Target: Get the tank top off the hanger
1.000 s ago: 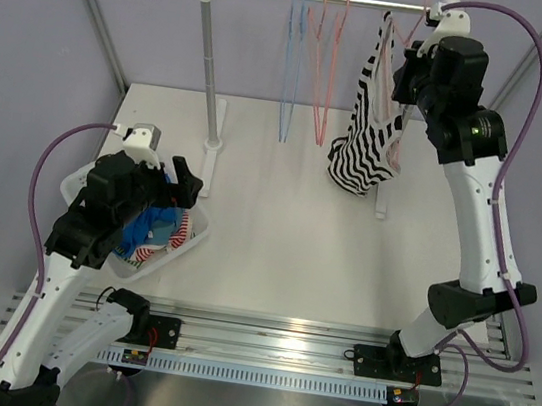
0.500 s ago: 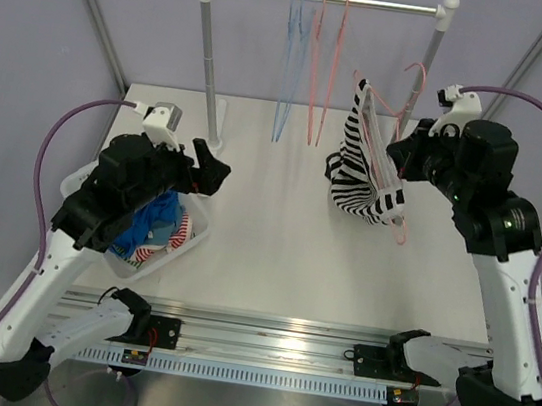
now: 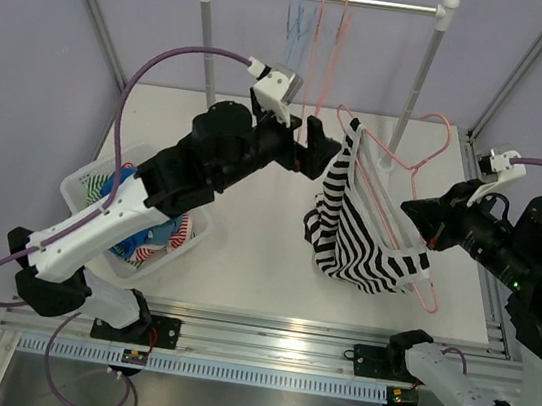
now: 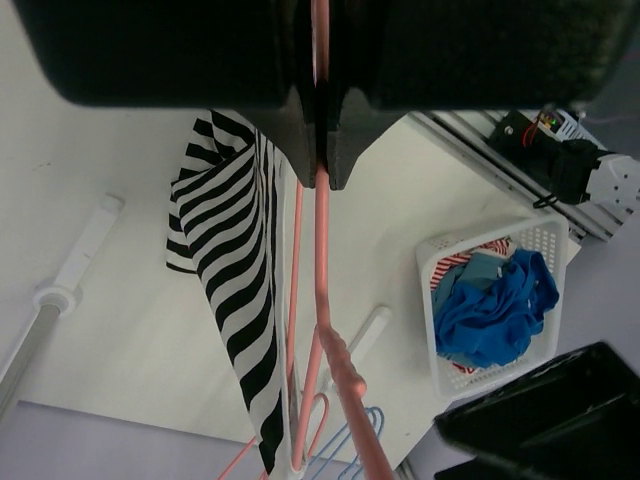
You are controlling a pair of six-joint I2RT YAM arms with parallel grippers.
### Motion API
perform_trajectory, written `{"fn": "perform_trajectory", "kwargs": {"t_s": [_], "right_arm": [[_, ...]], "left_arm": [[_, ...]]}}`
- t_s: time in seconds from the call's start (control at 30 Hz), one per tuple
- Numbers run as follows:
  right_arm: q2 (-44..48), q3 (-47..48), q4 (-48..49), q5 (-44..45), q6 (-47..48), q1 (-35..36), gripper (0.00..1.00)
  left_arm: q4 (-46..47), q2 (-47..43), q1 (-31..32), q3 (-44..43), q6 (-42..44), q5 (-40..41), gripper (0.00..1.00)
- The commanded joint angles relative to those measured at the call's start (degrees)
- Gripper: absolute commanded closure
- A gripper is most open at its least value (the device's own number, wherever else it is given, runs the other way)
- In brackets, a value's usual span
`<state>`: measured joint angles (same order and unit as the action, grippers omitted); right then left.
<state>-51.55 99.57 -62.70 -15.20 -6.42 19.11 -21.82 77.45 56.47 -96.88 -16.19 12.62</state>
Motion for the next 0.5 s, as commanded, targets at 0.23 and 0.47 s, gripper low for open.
{"fn": "perform_trajectory", "kwargs": {"t_s": [0.23,0.47], "right_arm": [[2.9,1.1,0.8,-9.6,1.1,0.7,1.00],[2.5,0.2,1.4,-9.9,1.1,0.7,1.00]], "left_arm": [[2.6,6.8,1.6,-4.8,6.3,-4.4,0.07],[3.0,6.5,1.6,-1.8,7.2,-0.8,0.52]]}}
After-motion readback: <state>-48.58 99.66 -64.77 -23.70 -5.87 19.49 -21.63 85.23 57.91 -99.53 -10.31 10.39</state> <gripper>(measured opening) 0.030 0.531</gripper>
